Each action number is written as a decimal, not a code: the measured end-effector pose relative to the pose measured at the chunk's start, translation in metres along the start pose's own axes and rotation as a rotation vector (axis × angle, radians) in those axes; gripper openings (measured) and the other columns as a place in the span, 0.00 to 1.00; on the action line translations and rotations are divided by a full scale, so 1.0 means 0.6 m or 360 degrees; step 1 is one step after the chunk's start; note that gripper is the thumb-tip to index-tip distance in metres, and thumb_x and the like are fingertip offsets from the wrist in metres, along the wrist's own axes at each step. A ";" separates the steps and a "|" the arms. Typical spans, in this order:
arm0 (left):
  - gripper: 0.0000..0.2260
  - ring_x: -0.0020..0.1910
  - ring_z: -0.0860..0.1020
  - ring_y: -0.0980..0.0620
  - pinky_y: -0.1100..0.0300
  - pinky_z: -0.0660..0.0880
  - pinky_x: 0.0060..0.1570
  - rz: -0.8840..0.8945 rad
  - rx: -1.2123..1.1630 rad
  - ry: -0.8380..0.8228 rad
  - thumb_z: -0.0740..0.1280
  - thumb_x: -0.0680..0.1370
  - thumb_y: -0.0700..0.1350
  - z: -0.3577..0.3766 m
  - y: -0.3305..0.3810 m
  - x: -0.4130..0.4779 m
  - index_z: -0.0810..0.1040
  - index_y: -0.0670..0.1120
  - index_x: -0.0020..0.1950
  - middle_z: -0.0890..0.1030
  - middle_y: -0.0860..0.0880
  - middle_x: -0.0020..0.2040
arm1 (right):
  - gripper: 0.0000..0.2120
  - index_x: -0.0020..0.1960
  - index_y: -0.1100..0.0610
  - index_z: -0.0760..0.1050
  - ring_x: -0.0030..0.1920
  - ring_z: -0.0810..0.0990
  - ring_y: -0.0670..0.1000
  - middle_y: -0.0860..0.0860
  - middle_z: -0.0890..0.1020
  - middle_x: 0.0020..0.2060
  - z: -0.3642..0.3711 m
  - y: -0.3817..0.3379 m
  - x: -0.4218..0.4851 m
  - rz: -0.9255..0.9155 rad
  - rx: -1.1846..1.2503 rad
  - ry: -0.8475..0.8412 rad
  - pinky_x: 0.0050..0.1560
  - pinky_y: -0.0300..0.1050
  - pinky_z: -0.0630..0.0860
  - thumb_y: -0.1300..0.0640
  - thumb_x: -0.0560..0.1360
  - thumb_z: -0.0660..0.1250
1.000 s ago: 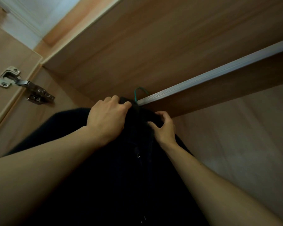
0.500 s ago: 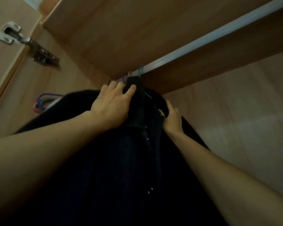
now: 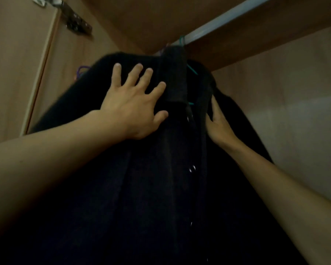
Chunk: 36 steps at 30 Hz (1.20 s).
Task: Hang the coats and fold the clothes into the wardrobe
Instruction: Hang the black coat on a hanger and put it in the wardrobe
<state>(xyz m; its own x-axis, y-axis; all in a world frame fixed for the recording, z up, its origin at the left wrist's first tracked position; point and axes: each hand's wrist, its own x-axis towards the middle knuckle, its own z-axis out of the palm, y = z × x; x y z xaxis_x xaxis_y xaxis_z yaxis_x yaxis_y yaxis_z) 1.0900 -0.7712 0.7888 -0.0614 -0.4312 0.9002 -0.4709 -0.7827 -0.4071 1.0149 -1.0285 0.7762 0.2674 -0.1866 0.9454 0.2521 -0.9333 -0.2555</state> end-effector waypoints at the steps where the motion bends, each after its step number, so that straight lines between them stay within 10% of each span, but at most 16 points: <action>1: 0.36 0.80 0.45 0.41 0.32 0.41 0.72 -0.0008 -0.0065 -0.0018 0.42 0.75 0.70 -0.004 0.003 -0.019 0.51 0.55 0.80 0.50 0.43 0.81 | 0.32 0.79 0.39 0.42 0.79 0.51 0.51 0.46 0.52 0.80 -0.001 0.000 -0.017 0.0047 -0.0019 -0.0017 0.78 0.60 0.50 0.36 0.81 0.53; 6: 0.36 0.80 0.45 0.41 0.30 0.45 0.72 0.0048 -0.0129 -0.0093 0.44 0.75 0.70 -0.019 0.036 -0.116 0.55 0.54 0.79 0.51 0.42 0.81 | 0.28 0.80 0.44 0.47 0.79 0.47 0.49 0.51 0.51 0.80 0.003 0.012 -0.118 0.0225 -0.0433 -0.0143 0.76 0.56 0.36 0.39 0.83 0.47; 17: 0.36 0.80 0.48 0.40 0.27 0.44 0.70 0.0355 -0.0274 -0.0297 0.48 0.75 0.69 -0.031 0.173 -0.321 0.62 0.52 0.78 0.55 0.41 0.80 | 0.29 0.80 0.48 0.50 0.79 0.46 0.56 0.55 0.52 0.79 0.028 0.050 -0.386 0.0160 -0.1211 -0.0234 0.76 0.60 0.38 0.41 0.81 0.49; 26: 0.39 0.76 0.31 0.34 0.24 0.36 0.66 0.0428 -0.0109 -0.0501 0.43 0.74 0.73 0.044 0.231 -0.376 0.46 0.55 0.80 0.40 0.40 0.80 | 0.32 0.80 0.45 0.41 0.79 0.36 0.56 0.54 0.41 0.80 0.047 0.070 -0.501 0.0365 -0.1413 -0.0271 0.73 0.64 0.33 0.35 0.79 0.41; 36: 0.43 0.78 0.44 0.32 0.23 0.40 0.68 0.0388 -0.0104 -0.0502 0.60 0.68 0.74 0.115 0.231 -0.370 0.61 0.54 0.78 0.55 0.39 0.80 | 0.33 0.79 0.44 0.36 0.78 0.33 0.54 0.53 0.36 0.79 0.093 0.145 -0.494 0.0337 -0.1164 -0.0318 0.74 0.66 0.34 0.32 0.78 0.34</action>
<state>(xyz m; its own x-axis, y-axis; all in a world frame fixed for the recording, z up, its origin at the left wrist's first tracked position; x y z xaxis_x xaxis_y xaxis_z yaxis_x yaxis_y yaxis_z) 1.0994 -0.8150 0.5220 0.0902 -0.7252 0.6826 -0.5315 -0.6147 -0.5829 1.0092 -1.0374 0.4622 0.4210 -0.3892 0.8193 -0.4806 -0.8617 -0.1624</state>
